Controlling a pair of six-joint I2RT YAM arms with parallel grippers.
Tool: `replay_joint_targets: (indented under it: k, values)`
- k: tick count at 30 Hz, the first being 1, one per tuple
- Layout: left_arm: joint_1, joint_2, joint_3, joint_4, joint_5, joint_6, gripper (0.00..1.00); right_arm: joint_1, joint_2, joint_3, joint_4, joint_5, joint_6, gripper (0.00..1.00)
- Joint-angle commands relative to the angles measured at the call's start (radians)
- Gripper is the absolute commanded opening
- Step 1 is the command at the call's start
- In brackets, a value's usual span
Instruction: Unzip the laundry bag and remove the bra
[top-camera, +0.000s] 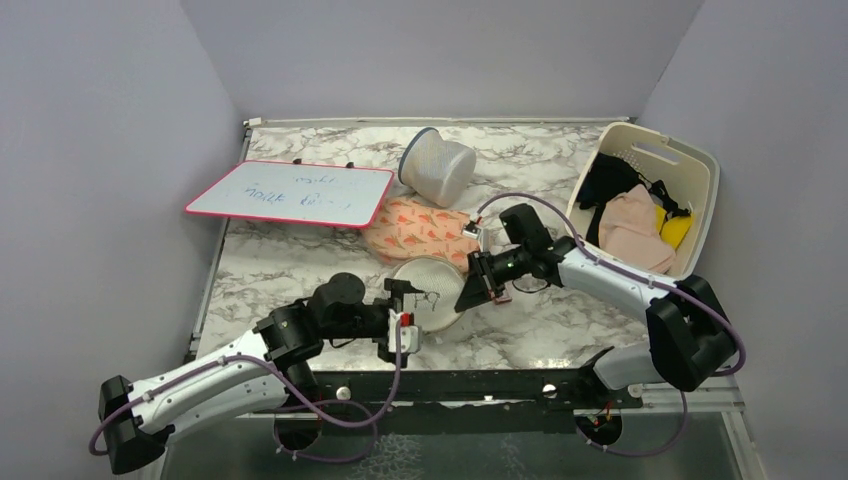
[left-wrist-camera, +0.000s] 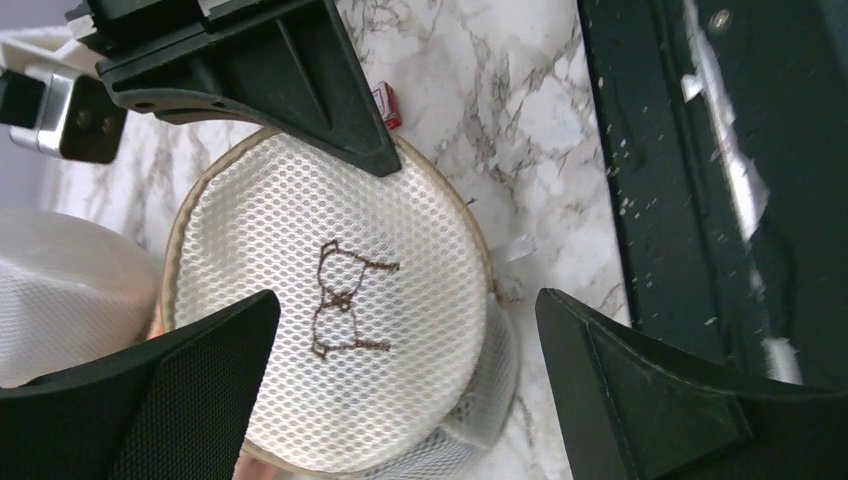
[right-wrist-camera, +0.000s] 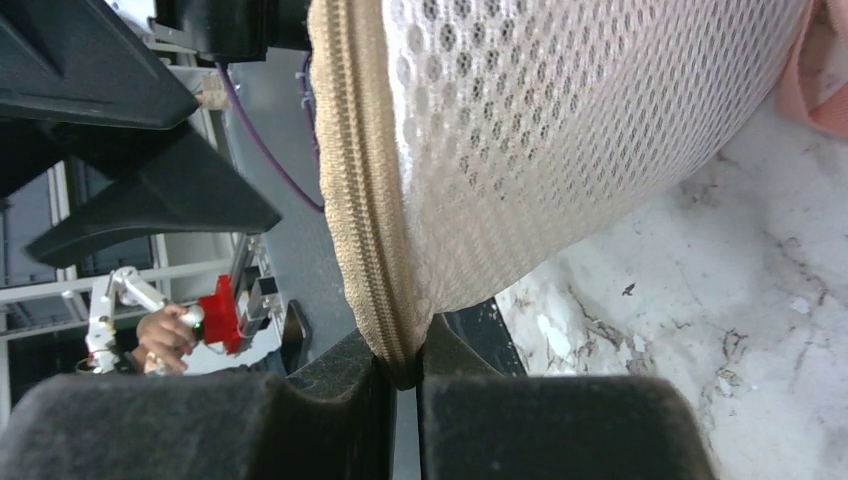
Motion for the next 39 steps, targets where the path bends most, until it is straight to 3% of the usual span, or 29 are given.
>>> replay_joint_targets:
  k: [1,5,8,13,18,27,31,34,39]
  values:
    - [-0.104,-0.022,-0.048,0.019,-0.22,0.247,0.99,-0.008,-0.003,-0.007,-0.044,-0.086,-0.021,0.05]
    - [-0.247,0.015,-0.082,0.019,-0.428,0.294,0.99,-0.008,0.02,0.035,-0.084,-0.1,-0.043,0.06]
    - [-0.327,0.055,-0.089,0.037,-0.506,0.31,0.99,-0.008,0.025,0.063,-0.12,-0.097,-0.06,0.06]
    - [-0.373,0.1,-0.125,0.139,-0.581,0.338,0.67,-0.008,0.027,0.074,-0.131,-0.114,-0.072,0.06]
    - [-0.373,0.159,-0.123,0.198,-0.601,0.364,0.44,-0.008,0.02,0.063,-0.107,-0.14,-0.065,0.06]
    - [-0.374,0.136,-0.127,0.183,-0.571,0.331,0.36,-0.009,0.014,0.078,-0.114,-0.134,-0.053,0.07]
    - [-0.374,0.125,-0.104,0.155,-0.564,0.302,0.0,-0.008,0.009,0.092,-0.098,-0.106,-0.033,0.09]
    - [-0.373,0.146,-0.066,0.128,-0.563,0.251,0.0,-0.008,0.004,0.107,-0.101,-0.022,-0.02,0.29]
    - [-0.373,0.187,0.032,0.094,-0.653,0.118,0.0,-0.008,-0.042,0.196,-0.234,0.321,-0.067,0.67]
